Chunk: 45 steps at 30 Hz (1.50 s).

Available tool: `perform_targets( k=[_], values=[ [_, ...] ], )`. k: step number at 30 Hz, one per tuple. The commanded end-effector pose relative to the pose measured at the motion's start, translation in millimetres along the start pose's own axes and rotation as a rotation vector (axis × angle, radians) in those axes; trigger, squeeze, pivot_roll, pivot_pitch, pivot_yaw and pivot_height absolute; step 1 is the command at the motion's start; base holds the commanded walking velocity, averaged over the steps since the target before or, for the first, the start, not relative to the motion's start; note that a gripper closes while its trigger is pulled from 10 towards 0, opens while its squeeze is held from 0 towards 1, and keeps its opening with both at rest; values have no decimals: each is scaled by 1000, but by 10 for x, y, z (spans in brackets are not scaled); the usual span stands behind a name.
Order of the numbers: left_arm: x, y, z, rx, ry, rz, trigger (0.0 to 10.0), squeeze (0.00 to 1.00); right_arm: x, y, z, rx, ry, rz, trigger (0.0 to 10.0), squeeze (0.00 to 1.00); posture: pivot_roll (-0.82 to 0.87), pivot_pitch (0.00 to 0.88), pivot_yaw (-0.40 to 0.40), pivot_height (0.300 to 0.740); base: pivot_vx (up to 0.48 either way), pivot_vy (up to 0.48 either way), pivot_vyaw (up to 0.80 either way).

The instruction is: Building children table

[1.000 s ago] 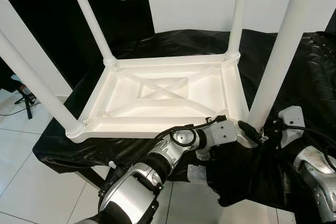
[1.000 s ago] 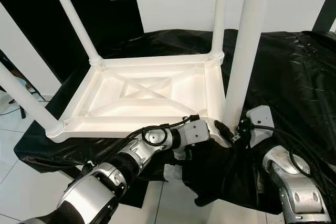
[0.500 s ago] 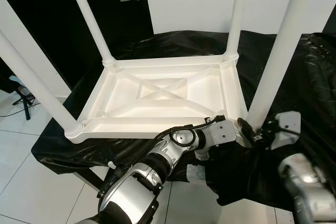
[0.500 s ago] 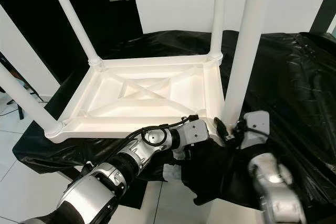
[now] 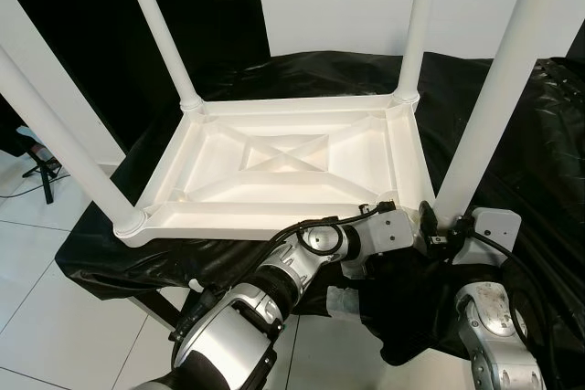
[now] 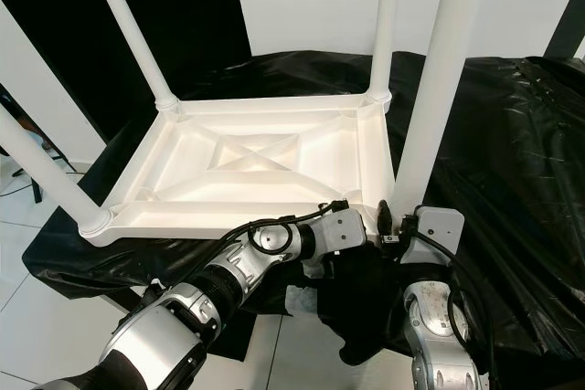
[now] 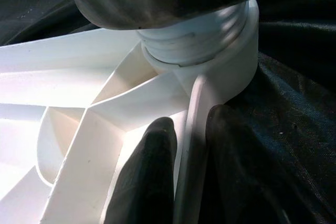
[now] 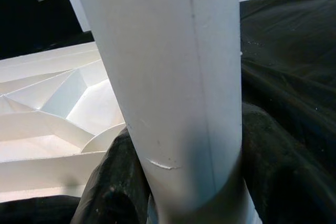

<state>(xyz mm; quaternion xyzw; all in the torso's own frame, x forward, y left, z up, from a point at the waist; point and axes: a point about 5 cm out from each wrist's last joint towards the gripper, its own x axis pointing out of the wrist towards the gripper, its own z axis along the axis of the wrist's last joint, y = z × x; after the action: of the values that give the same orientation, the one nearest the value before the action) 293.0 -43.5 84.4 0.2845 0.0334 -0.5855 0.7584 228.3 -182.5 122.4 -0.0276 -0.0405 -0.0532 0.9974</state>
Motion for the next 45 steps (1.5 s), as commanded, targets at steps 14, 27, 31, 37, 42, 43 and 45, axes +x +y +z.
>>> perform_targets(
  k=[14, 27, 31, 37, 42, 43, 45],
  values=[
    [43, -358, -386, -115, 188, 5, 10000, 0, 213, -361, 87, -111, 31, 405, 10000, 0, 4, 0, 82, 740, 0, 0, 0],
    [43, -325, -373, -117, 186, 18, 10000, 0, 130, -369, 73, -67, 120, 651, 0, 0, 6, 0, 77, 740, 0, 0, 0],
    [43, -332, -376, -118, 186, 16, 10000, 0, 126, -374, 48, -28, 138, 640, 0, 0, 5, 0, 79, 740, 0, 0, 0],
    [38, -318, -375, -115, 186, 18, 10000, 0, 41, -264, -40, -11, 50, 274, 0, 0, 15, 0, 75, 740, 0, 0, 0],
    [31, -306, -381, -115, 189, 23, 10000, 0, -50, -242, -62, 13, 20, 54, 0, 0, 24, 0, 72, 740, 0, 0, 0],
    [26, -300, -385, -116, 190, 25, 10000, 0, -74, -216, -66, 23, 16, 21, 0, 0, 24, 0, 72, 740, 0, 0, 0],
    [20, -299, -394, -117, 192, 26, 10000, 0, -79, -189, -62, 19, 6, -3, 0, 0, 19, 0, 78, 740, 0, 0, 0]
  ],
)
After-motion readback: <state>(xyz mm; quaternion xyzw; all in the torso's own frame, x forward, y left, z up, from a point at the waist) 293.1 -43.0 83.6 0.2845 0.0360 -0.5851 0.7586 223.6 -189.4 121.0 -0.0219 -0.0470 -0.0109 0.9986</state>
